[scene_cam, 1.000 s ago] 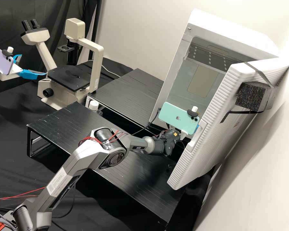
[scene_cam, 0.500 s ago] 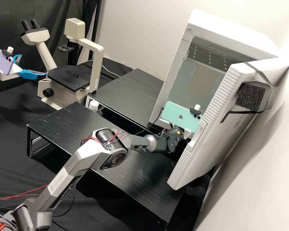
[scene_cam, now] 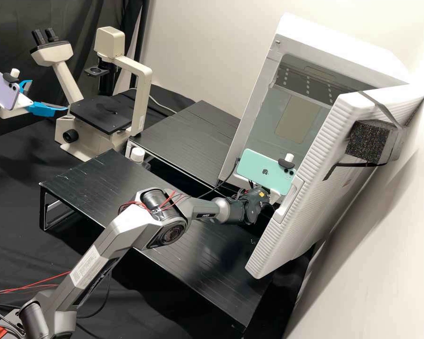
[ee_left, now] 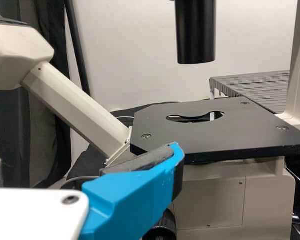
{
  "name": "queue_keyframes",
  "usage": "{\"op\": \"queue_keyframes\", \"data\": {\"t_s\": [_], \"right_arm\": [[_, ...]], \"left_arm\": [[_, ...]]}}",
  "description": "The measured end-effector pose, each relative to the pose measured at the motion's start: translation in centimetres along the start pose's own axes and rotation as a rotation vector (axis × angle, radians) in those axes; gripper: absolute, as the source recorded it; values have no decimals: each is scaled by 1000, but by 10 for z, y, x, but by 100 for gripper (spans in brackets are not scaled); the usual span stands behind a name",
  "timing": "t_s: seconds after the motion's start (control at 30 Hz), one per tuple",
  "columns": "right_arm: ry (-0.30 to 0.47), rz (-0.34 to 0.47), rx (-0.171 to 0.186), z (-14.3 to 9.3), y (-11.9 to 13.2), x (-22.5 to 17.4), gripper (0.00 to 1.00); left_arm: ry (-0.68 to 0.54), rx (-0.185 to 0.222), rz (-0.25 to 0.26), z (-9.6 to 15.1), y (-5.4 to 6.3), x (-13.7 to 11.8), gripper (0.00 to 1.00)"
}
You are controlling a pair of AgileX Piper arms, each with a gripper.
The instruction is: Take out the petri dish and place it under the microscope.
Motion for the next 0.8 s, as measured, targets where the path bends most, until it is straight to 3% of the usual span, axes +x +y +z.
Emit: {"op": "queue_keyframes", "data": {"t_s": [0.67, 0.8], "right_arm": [[0, 0, 0, 0, 0, 0, 0], [-5, -6, 13, 2, -3, -1, 0]], "left_arm": [[0, 0, 0, 0, 0, 0, 100], [0, 0, 0, 0, 0, 0, 100]]}}
